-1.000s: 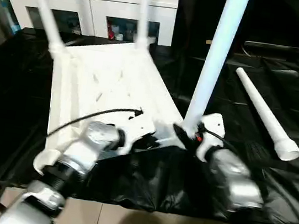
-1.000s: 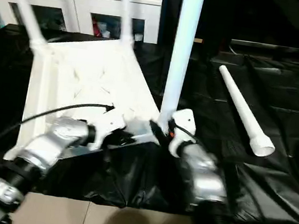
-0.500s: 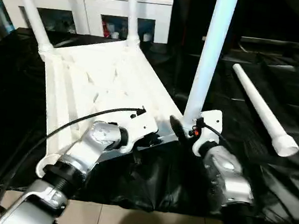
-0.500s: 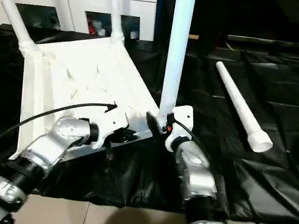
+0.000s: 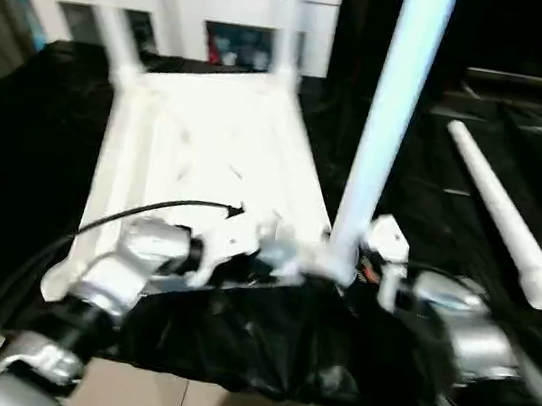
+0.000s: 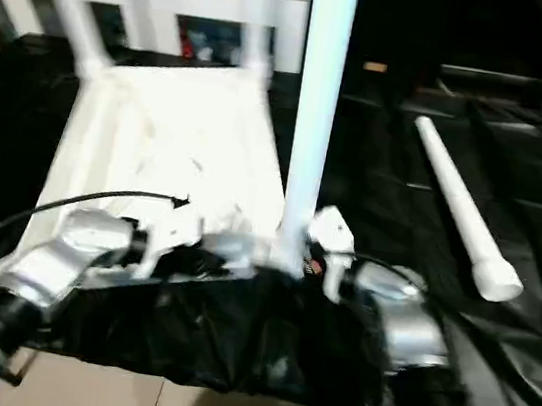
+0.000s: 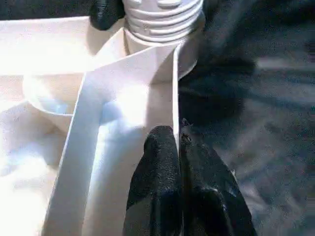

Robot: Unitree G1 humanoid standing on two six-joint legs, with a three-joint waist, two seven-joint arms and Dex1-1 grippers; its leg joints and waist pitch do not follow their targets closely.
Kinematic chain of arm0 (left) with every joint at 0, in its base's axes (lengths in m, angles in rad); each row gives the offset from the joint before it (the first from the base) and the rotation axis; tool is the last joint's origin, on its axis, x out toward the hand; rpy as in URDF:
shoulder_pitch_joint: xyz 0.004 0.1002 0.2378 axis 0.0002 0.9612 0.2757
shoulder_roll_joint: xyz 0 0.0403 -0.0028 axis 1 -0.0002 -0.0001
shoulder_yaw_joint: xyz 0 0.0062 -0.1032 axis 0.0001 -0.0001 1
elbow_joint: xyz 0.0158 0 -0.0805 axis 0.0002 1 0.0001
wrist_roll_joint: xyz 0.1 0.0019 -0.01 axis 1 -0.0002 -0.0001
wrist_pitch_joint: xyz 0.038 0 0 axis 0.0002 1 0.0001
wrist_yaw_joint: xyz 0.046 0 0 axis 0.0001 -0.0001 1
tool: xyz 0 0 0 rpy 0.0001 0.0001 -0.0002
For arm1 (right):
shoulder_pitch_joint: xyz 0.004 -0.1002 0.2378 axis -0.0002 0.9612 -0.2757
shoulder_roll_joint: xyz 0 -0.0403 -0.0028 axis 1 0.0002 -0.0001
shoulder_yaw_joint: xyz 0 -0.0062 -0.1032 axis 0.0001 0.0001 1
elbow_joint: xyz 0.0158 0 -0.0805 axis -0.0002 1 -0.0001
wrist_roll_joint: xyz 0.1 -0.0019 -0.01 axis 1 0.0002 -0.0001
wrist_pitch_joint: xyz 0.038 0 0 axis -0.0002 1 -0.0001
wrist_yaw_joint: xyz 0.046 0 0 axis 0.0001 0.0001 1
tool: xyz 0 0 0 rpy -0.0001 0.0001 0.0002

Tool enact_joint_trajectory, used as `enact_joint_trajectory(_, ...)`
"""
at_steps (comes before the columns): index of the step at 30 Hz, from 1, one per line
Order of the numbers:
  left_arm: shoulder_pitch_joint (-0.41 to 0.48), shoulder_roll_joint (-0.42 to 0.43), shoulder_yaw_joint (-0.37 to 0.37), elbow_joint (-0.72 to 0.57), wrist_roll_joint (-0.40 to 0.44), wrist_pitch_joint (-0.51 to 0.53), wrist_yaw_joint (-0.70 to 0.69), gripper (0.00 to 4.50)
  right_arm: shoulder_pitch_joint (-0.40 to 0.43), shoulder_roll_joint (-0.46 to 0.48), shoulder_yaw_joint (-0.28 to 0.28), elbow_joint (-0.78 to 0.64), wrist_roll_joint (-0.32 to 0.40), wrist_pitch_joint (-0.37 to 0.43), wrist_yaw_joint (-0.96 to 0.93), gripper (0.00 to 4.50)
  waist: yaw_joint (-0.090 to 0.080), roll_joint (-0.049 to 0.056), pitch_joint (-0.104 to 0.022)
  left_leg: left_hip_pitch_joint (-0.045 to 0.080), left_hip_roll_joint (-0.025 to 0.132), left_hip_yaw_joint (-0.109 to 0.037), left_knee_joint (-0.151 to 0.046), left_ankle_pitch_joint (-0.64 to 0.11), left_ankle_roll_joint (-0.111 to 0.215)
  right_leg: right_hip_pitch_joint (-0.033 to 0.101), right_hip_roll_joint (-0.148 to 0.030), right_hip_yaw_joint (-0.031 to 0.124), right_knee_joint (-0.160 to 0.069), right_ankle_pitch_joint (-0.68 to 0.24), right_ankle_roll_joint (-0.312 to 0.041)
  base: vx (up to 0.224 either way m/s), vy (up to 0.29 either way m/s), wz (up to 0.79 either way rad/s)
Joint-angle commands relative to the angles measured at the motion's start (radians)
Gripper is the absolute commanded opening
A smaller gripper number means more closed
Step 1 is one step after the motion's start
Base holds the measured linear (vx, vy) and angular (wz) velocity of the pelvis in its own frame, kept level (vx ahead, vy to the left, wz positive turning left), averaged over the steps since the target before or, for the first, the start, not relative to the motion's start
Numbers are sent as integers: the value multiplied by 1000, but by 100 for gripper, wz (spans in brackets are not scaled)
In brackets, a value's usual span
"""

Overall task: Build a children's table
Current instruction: Rotate leg to tighten

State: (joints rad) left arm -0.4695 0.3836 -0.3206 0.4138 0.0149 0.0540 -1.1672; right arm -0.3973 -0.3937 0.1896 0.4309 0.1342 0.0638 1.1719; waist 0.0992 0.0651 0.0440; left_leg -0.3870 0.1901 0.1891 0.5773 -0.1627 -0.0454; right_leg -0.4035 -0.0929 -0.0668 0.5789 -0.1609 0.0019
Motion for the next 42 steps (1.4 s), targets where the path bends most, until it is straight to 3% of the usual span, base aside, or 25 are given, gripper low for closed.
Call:
enact_joint_trajectory(1, -1, 2, -8, -13, 4, -9, 1, 0, 10, 1, 67, -32, 13, 6, 94, 430, 0, -17, -65, 22, 45, -11, -64, -248, 84, 40, -52, 35, -54, -241, -233, 0, 0, 0)
enact_joint_trajectory(4, -3, 29, -9, -2, -1, -22, -30, 0, -3, -21, 83, -33, 13, 9, 152, 413, 1, -29, -62, 24, 45, -9, -67, -276, 61, 39, -54, 38, -58, -314, -209, 0, 0, 0)
enact_joint_trajectory(5, -2, 32, -9, -1, -2, -24, -32, 0, -4, -22, 84, -35, 14, 12, 158, 413, 2, -26, -61, 26, 46, -9, -68, -280, 54, 36, -54, 39, -60, -325, -204, 0, 0, 0)
enact_joint_trajectory(6, -5, 34, -9, 3, -2, -24, -34, 0, -9, -23, 84, -34, 16, 16, 167, 388, 1, -28, -62, 26, 46, -9, -69, -288, 47, 36, -53, 39, -61, -324, -202, 0, 0, 0)
enact_joint_trajectory(10, -17, 37, -5, 18, -1, -29, -40, 0, -26, -25, 92, -20, 11, 8, 186, 359, 1, -30, -63, 26, 45, -8, -68, -282, 40, 37, -52, 39, -57, -287, -213, 0, 0, 0)
enact_joint_trajectory(12, -20, 35, -6, 27, 0, -34, -39, 0, -29, -20, 94, -7, 8, 1, 182, 341, 2, -23, -64, 25, 44, -9, -67, -276, 42, 38, -53, 39, -56, -273, -218, 0, 0, 0)
enact_joint_trajectory(14, -21, 34, -8, 30, -1, -35, -39, 0, -28, -16, 93, -6, 12, 7, 185, 339, 2, -27, -66, 25, 43, -8, -65, -264, 45, 40, -52, 39, -54, -252, -222, 0, 0, 0)
enact_joint_trajectory(15, -21, 31, -11, 30, -3, -36, -39, 0, -24, -9, 89, -9, 14, 9, 177, 319, 4, -20, -66, 26, 44, -8, -64, -262, 45, 39, -52, 39, -52, -245, -225, 0, 0, 0)
enact_joint_trajectory(16, -21, 31, -11, 31, -3, -36, -39, 0, -22, -9, 88, -12, 15, 11, 176, 319, 3, -23, -66, 24, 43, -7, -63, -260, 46, 40, -50, 38, -52, -234, -229, 0, 0, 0)
enact_joint_trajectory(17, -21, 30, -12, 31, -4, -35, -39, 0, -19, -7, 87, -17, 17, 14, 174, 308, 4, -17, -67, 24, 43, -8, -63, -260, 45, 41, -51, 38, -51, -231, -231, 0, 0, 0)
enact_joint_trajectory(19, -21, 18, -9, 25, -8, -24, -30, 0, 7, 2, 74, -44, 35, 34, 146, 297, 6, -20, -67, 25, 43, -8, -63, -265, 46, 41, -50, 37, -52, -230, -233, 0, 0, 0)
enact_joint_trajectory(20, -20, 12, -6, 23, -12, -17, -24, 0, 15, 6, 69, -50, 40, 40, 134, 290, 9, -11, -67, 26, 44, -10, -64, -272, 42, 41, -52, 37, -52, -238, -232, 0, 0, 0)
enact_joint_trajectory(22, -20, 4, -2, 20, -14, -8, -13, 0, 24, 13, 64, -53, 40, 39, 112, 280, 10, -16, -66, 27, 44, -9, -65, -281, 37, 41, -50, 37, -54, -240, -230, 0, 0, 0)
enact_joint_trajectory(23, -26, -21, 3, 23, -4, 10, 37, 0, 40, 48, 31, -49, 44, 43, 29, 279, 9, -12, -67, 25, 43, -11, -66, -282, 35, 43, -50, 37, -52, -240, -230, 0, 0, 0)
enact_joint_trajectory(26, -36, -68, 6, 31, 27, 44, 141, 0, 52, 115, -15, -23, 22, 31, -142, 277, 1, -22, -60, 30, 41, -12, -72, -333, 9, 37, -54, 38, -66, -351, -200, 0, 0, 0)
enact_joint_trajectory(27, -38, -93, 9, 29, 31, 63, 177, 0, 54, 147, -34, -11, 14, 33, -215, 276, -2, -19, -58, 31, 40, -12, -72, -344, 1, 34, -54, 38, -68, -378, -193, 0, 0, 0)
enact_joint_trajectory(28, -44, -136, 11, 28, 41, 84, 242, 0, 53, 203, -68, 14, -2, 41, -347, 276, -9, -29, -57, 31, 37, -16, -73, -360, -7, 36, -57, 34, -76, -436, -173, 0, 0, 0)
enact_joint_trajectory(32, -55, -221, 2, 24, 71, 127, 351, 0, 37, 312, -128, 65, -15, 28, -580, 275, -30, -27, -50, 33, 31, -23, -75, -406, -19, 26, -57, 28, -96, -572, -109, 0, 0, 0)
enact_joint_trajectory(34, -69, -276, -7, 39, 97, 138, 425, 0, 12, 372, -147, 102, -44, 29, -723, 275, -35, -28, -50, 37, 29, -23, -75, -411, -17, 22, -56, 27, -101, -584, -97, 0, 0, 0)
enact_joint_trajectory(36, -73, -287, -8, 44, 104, 139, 443, 0, 6, 386, -153, 110, -45, 29, -745, 275, -42, -25, -52, 31, 28, -25, -77, -412, -10, 26, -54, 24, -104, -581, -86, 0, 0, 0)
enact_joint_trajectory(38, -79, -309, -16, 53, 117, 126, 467, 0, -4, 409, -155, 111, -52, 6, -774, 275, -41, -27, -52, 35, 29, -24, -77, -420, -6, 22, -53, 25, -106, -566, -87, 0, 0, 0)
enact_joint_trajectory(39, -80, -313, -25, 55, 125, 113, 464, 0, -11, 422, -162, 113, -53, -9, -788, 331, -41, -23, -52, 34, 29, -24, -78, -420, -5, 21, -54, 27, -104, -552, -91, 0, 0, 0)
enact_joint_trajectory(42, -72, -307, -27, 48, 127, 91, 453, 0, -17, 430, -171, 110, -46, -15, -781, 348, -40, -25, -55, 31, 31, -24, -79, -415, 3, 24, -54, 29, -100, -508, -103, 0, 0, 0)
